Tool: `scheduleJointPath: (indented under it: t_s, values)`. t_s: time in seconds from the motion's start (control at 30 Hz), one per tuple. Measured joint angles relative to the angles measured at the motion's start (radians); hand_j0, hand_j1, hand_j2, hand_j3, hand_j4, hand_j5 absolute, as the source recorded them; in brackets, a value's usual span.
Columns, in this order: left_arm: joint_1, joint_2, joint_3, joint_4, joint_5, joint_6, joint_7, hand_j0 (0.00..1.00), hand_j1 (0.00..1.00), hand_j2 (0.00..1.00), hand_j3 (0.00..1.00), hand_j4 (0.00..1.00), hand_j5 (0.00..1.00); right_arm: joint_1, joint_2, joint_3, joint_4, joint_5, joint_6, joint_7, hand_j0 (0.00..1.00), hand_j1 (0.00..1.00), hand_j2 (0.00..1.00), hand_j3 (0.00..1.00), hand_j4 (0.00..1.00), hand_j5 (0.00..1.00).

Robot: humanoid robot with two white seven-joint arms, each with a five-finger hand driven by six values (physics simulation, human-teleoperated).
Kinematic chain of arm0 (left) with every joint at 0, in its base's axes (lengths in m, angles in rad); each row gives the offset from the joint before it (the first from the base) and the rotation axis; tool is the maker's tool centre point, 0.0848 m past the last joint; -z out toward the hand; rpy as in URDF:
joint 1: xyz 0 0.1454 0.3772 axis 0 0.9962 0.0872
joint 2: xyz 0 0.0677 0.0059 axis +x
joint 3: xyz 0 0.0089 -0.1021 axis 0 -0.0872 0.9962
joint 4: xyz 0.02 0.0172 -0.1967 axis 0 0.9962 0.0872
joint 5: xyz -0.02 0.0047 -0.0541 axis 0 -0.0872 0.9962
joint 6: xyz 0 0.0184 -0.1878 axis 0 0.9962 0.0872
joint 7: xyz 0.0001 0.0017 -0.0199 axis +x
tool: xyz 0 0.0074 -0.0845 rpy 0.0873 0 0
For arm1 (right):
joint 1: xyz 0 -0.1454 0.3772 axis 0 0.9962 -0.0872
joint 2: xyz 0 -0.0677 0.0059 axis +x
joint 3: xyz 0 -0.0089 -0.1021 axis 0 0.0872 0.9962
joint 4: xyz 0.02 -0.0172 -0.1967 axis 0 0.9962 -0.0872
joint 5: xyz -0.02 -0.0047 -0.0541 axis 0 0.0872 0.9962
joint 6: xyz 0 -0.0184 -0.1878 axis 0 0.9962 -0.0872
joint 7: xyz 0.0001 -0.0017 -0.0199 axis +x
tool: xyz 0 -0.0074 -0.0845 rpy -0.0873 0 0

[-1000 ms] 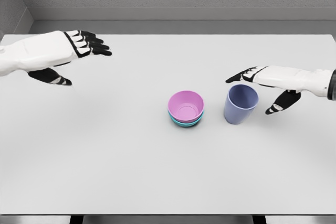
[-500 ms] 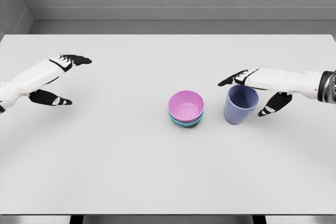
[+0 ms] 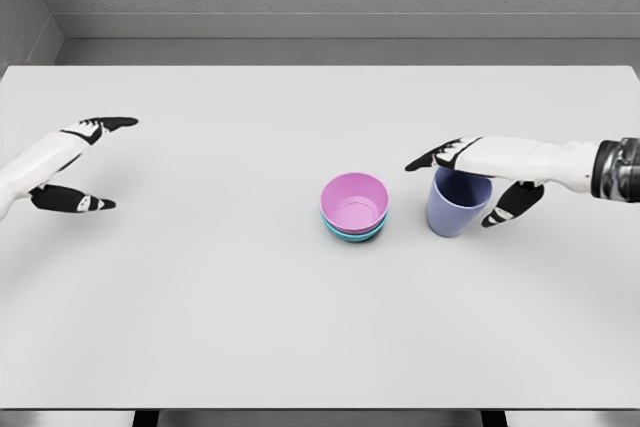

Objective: Stacking bowl and cup with both arms

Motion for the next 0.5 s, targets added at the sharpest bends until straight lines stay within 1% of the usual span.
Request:
scheduleJointPath:
  t_s: [0.5]
  values:
    - [0.002,-0.010,0.016,0.001,0.002,0.000,-0.001,1.00,1.00,1.00,1.00,1.00,1.00,0.000,0.013,0.015,0.009,0.011,0.003,0.000,1.00,1.00,1.00,1.00,1.00,1.00]
